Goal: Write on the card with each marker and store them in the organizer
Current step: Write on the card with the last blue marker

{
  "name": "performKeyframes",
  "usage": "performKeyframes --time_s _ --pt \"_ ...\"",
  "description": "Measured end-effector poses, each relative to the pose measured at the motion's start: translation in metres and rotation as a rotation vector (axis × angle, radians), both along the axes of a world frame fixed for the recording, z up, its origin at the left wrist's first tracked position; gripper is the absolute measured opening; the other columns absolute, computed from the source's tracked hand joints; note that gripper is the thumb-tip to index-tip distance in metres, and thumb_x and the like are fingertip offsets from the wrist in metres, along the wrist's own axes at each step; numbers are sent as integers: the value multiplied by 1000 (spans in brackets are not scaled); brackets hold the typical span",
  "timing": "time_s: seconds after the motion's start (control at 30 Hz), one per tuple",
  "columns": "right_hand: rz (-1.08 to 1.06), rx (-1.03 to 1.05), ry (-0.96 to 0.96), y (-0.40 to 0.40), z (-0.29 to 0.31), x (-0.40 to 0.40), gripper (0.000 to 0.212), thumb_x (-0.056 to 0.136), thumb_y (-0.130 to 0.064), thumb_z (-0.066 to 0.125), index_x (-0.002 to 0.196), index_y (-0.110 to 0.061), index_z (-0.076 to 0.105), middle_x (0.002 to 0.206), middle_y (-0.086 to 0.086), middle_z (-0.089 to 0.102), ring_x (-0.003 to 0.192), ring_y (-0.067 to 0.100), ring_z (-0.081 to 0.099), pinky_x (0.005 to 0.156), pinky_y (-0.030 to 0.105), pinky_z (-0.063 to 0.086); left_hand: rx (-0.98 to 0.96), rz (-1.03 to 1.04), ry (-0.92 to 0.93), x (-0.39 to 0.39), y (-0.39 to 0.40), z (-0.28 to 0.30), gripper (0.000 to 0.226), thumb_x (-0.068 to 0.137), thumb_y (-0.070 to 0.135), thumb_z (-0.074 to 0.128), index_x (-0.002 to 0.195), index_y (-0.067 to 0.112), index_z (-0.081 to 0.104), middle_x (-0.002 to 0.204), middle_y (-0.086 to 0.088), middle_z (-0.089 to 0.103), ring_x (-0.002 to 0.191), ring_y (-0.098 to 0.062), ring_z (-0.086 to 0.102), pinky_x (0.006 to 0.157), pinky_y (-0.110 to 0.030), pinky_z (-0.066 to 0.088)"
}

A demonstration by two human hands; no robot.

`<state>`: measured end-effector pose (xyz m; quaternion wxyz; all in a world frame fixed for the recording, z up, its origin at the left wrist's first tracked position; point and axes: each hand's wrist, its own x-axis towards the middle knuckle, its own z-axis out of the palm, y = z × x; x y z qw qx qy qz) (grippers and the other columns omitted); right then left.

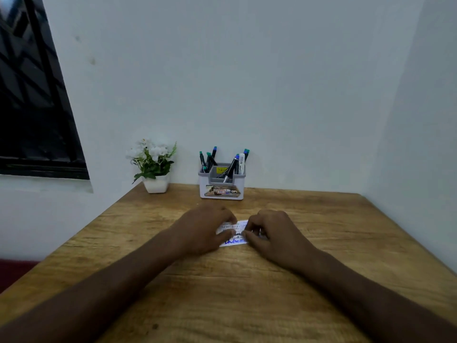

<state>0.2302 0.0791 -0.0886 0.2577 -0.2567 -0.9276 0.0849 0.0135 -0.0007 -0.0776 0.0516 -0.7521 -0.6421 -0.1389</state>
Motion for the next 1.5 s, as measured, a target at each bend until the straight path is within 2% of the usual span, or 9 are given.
performKeyframes --time_s 0.17,0.3,0.4,0.53,0.67,0.83,1.13,1.3,1.5 --pt "-166 -33 -16 -3 -1 -2 31 104 -39 62 130 -25 71 131 -2 66 123 16 53 94 31 43 9 -38 -142 -8 -10 -16 39 102 50 54 136 33 63 133 12 63 120 -7 52 101 -32 46" --pt "-265 -172 -372 -14 0 -7 61 113 -50 29 167 -21 27 179 4 16 164 32 15 131 53 18 -1 -35 -159 -7 -13 -17 45 98 63 45 133 41 63 131 16 62 119 -4 51 102 -39 47" --pt "-293 -240 -482 -23 -3 -5 69 112 -57 15 171 -23 3 180 -2 -5 166 28 -7 131 62 -3 -17 -43 -160 -8 -14 -18 47 97 66 42 132 44 62 132 15 62 122 -8 51 103 -46 48" --pt "-343 -239 -477 -26 -2 -1 72 110 -62 14 171 -25 1 180 -7 -7 166 23 -9 128 67 -5 -56 -11 -105 -10 -20 -14 58 95 74 31 142 49 53 149 13 52 138 -14 44 110 -52 43" --pt "-370 -239 -456 -22 -6 -3 80 107 -69 15 171 -24 3 180 -6 -5 166 23 -9 129 65 -3 -216 83 -7 -18 -20 -17 68 91 82 7 156 62 17 173 4 16 160 -23 13 125 -60 19" --pt "-387 -221 -435 -17 -9 -2 76 108 -66 13 171 -25 3 180 -7 -5 167 23 -7 131 63 -1 -323 145 29 -14 -14 -20 60 101 70 9 158 59 -6 174 8 -13 161 -23 -12 128 -58 -5" --pt "-395 -176 -393 -16 -18 5 73 108 -64 13 171 -29 2 179 -12 -3 166 17 -4 133 54 3 -271 248 -5 -9 -16 -29 71 99 73 11 163 47 -4 175 4 -9 162 -25 -6 128 -57 5" --pt "-395 -177 -342 -21 -14 8 80 102 -69 5 170 -29 7 180 -10 2 167 19 -1 133 53 8 -205 269 -48 -4 -29 -23 84 89 82 -5 164 45 2 176 4 -2 162 -24 -1 128 -53 12" --pt "-392 -296 -387 -29 4 8 74 108 -64 18 171 -26 8 180 -5 5 167 25 1 131 61 12 -348 287 -106 1 -35 -1 76 97 76 7 165 42 5 176 2 -1 162 -27 -2 129 -57 12"
